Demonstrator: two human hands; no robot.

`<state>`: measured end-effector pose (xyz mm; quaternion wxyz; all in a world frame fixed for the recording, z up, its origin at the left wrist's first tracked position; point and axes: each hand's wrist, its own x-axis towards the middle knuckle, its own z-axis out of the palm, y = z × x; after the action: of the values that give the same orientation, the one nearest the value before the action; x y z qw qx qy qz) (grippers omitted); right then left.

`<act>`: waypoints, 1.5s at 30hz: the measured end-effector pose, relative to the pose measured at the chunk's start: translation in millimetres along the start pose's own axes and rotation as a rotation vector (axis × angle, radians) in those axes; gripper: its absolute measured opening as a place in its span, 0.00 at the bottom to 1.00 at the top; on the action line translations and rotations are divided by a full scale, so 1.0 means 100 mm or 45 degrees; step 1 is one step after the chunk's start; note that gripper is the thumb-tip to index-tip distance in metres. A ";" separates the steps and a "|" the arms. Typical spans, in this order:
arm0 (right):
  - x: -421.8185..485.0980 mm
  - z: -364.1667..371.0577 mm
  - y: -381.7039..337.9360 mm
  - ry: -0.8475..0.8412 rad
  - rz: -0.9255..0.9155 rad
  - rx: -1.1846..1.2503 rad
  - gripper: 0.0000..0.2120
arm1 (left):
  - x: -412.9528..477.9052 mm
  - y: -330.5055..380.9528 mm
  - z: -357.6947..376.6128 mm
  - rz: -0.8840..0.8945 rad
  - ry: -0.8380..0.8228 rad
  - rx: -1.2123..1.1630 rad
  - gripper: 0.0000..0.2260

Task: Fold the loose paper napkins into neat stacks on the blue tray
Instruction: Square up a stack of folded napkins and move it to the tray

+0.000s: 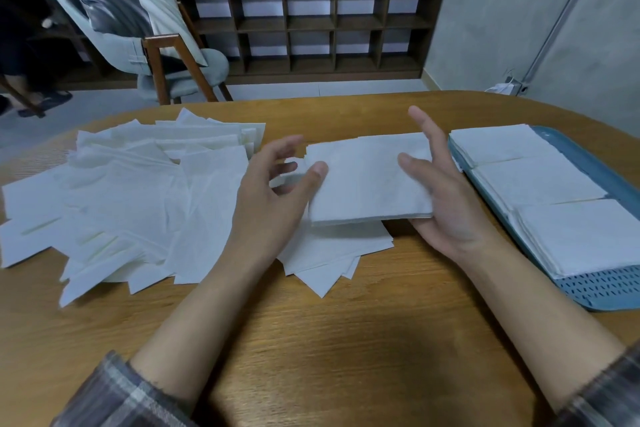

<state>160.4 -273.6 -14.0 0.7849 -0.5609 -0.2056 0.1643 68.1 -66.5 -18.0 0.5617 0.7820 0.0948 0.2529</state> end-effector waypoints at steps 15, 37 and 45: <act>0.00 -0.07 0.07 -0.105 -0.115 -0.543 0.11 | -0.03 0.04 0.00 0.079 -0.244 -0.026 0.23; 0.08 -0.18 0.12 0.389 -0.254 -0.694 0.12 | -0.05 -0.14 0.01 0.399 -0.341 0.639 0.05; 0.08 -0.17 0.12 0.201 -0.231 -0.693 0.11 | -0.11 0.05 0.01 0.142 -0.442 0.159 0.04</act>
<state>175.1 -279.5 -29.4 0.6307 -0.7413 -0.2295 -0.0117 58.4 -73.6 -17.2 0.5052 0.8512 -0.0314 0.1385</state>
